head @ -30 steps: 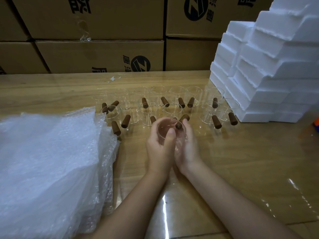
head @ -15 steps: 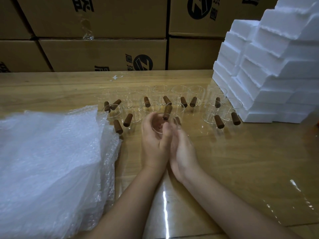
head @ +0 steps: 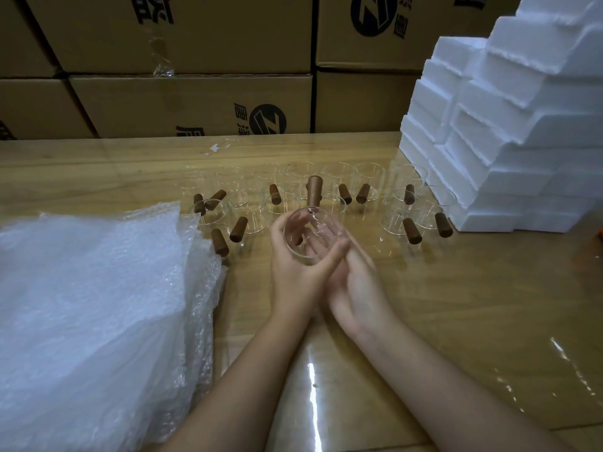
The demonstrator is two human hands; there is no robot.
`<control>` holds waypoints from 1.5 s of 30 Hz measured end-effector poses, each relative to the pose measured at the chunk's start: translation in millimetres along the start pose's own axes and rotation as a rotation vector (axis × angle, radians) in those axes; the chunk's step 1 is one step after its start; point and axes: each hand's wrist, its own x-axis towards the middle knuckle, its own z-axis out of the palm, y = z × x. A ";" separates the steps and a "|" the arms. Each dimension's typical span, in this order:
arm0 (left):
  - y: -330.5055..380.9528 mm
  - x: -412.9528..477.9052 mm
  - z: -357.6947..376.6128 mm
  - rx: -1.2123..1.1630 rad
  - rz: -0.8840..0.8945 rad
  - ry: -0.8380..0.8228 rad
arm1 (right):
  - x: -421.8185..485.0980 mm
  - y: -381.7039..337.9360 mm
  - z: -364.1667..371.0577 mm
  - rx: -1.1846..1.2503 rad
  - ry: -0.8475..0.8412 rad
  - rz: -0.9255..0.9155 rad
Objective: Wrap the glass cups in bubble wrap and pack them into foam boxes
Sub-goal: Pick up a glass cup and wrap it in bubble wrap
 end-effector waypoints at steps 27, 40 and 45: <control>-5.3 -4.6 -1.0 0.144 0.129 -0.170 | 13.2 -8.2 -11.5 -0.549 0.267 -0.208; 1.4 -5.6 0.2 -0.032 0.031 -0.094 | -8.9 -3.9 7.6 -0.330 0.137 -0.135; 6.7 -7.2 4.3 -0.192 -0.080 -0.028 | -15.4 4.4 4.4 -1.070 0.067 -0.664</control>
